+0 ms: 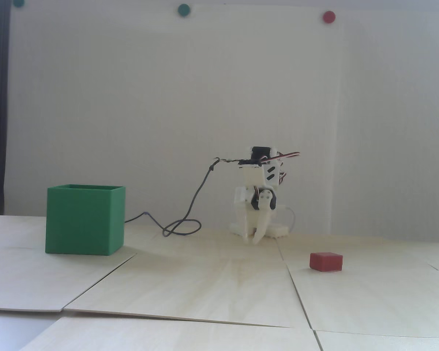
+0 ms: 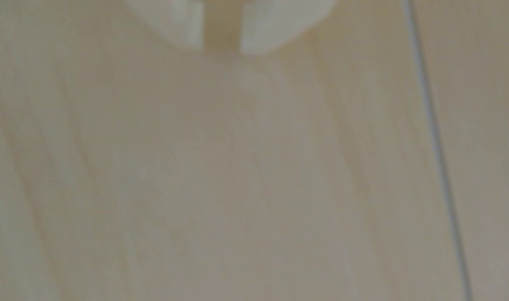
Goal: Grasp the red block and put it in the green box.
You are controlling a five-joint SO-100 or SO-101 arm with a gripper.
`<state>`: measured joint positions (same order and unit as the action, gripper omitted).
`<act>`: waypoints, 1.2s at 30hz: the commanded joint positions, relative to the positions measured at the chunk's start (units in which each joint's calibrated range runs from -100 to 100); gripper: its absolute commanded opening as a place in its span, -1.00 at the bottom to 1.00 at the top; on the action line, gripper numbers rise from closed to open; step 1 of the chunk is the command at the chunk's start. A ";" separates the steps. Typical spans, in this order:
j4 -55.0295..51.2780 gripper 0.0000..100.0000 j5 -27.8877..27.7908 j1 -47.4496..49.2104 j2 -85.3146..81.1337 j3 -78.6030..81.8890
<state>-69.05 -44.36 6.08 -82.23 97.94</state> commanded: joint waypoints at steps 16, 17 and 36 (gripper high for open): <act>-1.69 -0.94 -0.15 0.16 -0.08 0.20; -1.69 -0.94 0.17 0.16 -0.08 0.20; 7.08 -0.93 2.14 5.95 18.87 -31.66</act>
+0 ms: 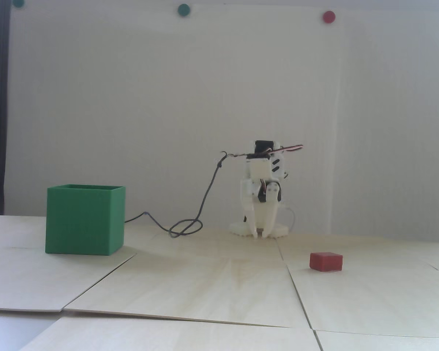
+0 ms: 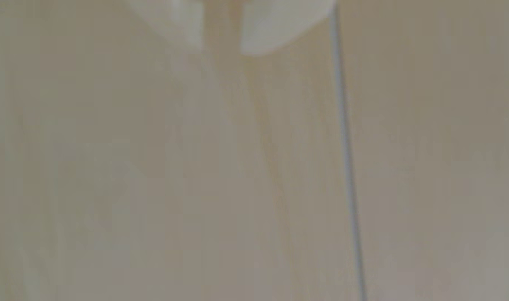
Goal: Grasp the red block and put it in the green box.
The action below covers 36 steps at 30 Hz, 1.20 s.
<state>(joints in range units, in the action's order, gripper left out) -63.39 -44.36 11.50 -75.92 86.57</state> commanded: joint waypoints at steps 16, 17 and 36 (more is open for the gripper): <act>1.00 -0.68 4.75 -5.51 68.94 -81.51; 1.25 -0.68 4.75 -6.07 72.09 -83.91; 0.58 -0.68 4.69 -1.17 99.97 -113.90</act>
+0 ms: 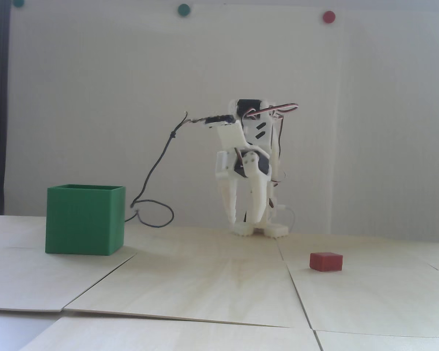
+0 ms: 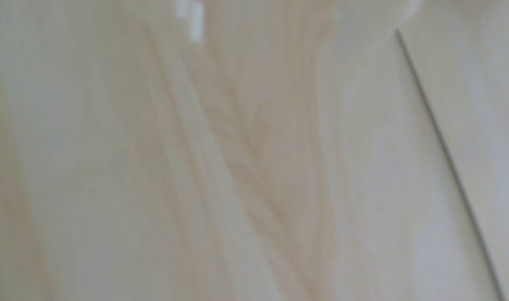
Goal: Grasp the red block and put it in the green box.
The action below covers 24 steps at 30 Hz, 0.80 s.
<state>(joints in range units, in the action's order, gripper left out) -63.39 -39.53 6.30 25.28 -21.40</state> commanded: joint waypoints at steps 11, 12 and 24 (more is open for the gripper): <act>-3.22 -0.68 -0.08 11.19 -0.61 -5.76; -3.22 -0.67 -0.08 11.51 -0.61 -5.76; -7.26 -0.67 -6.85 14.00 -0.61 -6.11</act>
<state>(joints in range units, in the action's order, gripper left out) -68.14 -41.84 20.06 26.11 -22.74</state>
